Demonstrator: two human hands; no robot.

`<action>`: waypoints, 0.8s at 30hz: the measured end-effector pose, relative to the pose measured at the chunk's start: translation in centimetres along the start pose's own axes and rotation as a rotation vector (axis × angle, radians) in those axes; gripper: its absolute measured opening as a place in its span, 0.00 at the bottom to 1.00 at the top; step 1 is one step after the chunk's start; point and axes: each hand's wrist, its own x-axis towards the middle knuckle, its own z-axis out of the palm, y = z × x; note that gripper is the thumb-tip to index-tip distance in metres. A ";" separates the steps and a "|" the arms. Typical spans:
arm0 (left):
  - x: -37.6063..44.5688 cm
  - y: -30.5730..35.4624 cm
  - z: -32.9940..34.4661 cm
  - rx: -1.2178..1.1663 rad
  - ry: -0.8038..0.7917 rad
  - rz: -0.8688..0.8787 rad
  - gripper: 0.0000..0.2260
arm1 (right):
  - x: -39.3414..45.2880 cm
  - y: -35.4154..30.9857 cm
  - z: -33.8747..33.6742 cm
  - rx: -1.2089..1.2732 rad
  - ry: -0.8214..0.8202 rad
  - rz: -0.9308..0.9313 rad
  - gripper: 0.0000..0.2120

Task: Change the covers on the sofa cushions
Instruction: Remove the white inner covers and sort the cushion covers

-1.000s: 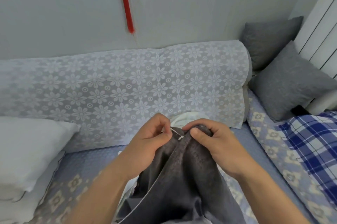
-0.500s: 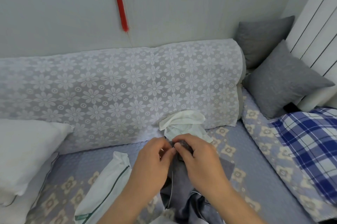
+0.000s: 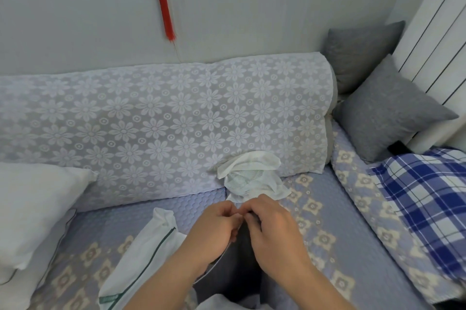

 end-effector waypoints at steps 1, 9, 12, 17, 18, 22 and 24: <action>0.2 -0.2 0.1 0.106 0.035 0.022 0.10 | 0.1 0.2 0.0 -0.012 0.008 -0.005 0.11; 1.6 -1.3 -0.3 0.256 0.092 -0.003 0.07 | 0.6 0.6 -0.9 0.138 0.077 0.196 0.11; 2.5 -2.3 -0.6 0.289 0.098 -0.053 0.07 | 0.7 0.7 -1.4 0.188 0.087 0.259 0.12; 4.0 -4.7 -1.1 0.319 0.149 -0.130 0.10 | 1.2 0.8 -2.8 0.287 0.136 0.281 0.14; 4.4 -5.5 -1.4 0.332 0.174 -0.153 0.10 | 1.3 0.7 -3.4 0.308 0.158 0.280 0.14; 5.4 -7.9 -2.9 0.368 0.267 -0.247 0.07 | 1.9 1.0 -5.1 0.328 0.225 0.314 0.13; 5.2 -7.4 -3.3 0.334 0.291 -0.188 0.09 | 2.1 2.6 -5.8 0.236 0.243 0.356 0.12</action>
